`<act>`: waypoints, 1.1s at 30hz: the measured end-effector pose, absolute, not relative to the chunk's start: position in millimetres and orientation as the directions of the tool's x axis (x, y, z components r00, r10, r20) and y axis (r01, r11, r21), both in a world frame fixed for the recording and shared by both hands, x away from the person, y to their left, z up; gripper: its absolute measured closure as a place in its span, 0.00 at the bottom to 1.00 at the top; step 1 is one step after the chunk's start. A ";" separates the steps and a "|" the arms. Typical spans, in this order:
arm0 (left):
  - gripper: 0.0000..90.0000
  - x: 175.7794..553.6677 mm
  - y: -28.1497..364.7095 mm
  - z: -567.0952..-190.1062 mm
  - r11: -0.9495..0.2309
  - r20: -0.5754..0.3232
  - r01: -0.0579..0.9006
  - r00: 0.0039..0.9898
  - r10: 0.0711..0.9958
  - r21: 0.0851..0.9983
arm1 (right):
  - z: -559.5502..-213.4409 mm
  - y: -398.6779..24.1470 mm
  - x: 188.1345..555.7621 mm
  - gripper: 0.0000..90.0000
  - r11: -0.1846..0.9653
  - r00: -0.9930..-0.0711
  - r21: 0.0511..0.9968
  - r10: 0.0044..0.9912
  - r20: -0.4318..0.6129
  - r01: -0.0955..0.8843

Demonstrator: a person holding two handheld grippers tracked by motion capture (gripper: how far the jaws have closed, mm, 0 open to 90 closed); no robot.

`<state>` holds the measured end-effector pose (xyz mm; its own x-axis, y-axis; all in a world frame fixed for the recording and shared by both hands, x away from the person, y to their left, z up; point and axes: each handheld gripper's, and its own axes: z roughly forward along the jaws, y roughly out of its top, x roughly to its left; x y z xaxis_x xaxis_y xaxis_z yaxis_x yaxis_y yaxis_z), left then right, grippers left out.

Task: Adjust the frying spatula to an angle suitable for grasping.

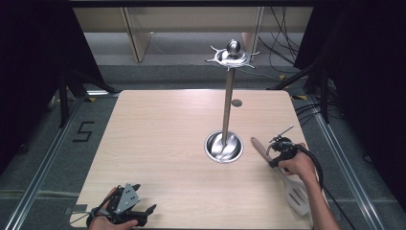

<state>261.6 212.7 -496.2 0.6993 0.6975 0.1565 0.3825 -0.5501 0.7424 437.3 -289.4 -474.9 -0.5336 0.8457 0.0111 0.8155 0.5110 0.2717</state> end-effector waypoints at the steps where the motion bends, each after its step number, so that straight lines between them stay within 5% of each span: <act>1: 0.18 261.7 212.8 -496.2 -0.550 0.156 0.383 0.699 0.698 0.743 | -473.8 -288.6 436.5 0.84 0.531 -0.555 0.269 0.832 0.014 0.804; 33: 0.18 262.0 212.8 -496.6 -0.549 0.150 0.386 0.702 0.696 0.741 | -468.9 -274.9 436.5 0.84 0.617 -0.628 0.232 0.777 -0.030 0.752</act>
<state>262.0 212.8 -496.6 0.7020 0.6962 0.1500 0.3860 -0.5489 0.7414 436.5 -274.9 -468.9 -0.6285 0.7773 -0.0299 0.7520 0.6169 0.2323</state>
